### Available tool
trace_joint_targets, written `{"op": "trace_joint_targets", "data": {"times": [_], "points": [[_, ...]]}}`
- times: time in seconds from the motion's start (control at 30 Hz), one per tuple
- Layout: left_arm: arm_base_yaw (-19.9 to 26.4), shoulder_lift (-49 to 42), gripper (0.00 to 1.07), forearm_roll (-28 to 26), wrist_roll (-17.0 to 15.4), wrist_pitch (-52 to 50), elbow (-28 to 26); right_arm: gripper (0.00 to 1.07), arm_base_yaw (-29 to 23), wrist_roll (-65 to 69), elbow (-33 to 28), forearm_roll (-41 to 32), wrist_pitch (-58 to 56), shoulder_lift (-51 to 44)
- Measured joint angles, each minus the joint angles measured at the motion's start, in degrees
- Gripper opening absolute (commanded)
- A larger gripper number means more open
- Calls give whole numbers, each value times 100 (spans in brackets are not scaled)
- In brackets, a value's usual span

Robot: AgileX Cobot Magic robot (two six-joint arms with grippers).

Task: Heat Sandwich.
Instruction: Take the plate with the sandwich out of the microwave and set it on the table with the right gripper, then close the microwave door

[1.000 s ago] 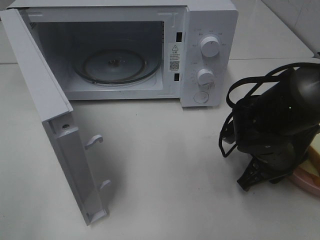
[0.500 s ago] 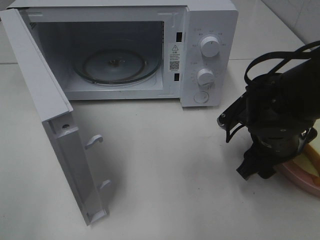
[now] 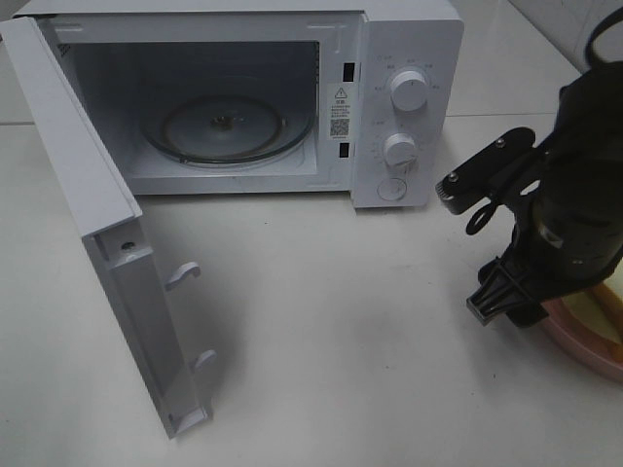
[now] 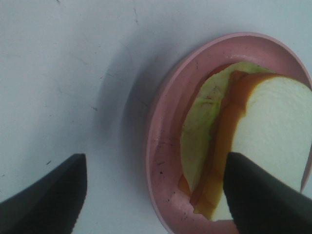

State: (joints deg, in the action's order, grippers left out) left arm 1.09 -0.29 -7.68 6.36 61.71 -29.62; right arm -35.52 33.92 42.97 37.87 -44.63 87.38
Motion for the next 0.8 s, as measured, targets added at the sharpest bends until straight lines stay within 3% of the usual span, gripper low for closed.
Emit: {"op": "trace_joint_targets", "data": {"times": [0.33,0.8], "points": [[0,0,97,0,0,0,0,77,0,-1071,0,-980,-69,-1547],[0,0,97,0,0,0,0,77,0,-2320,-6,-2275,-1249,-3478]]}}
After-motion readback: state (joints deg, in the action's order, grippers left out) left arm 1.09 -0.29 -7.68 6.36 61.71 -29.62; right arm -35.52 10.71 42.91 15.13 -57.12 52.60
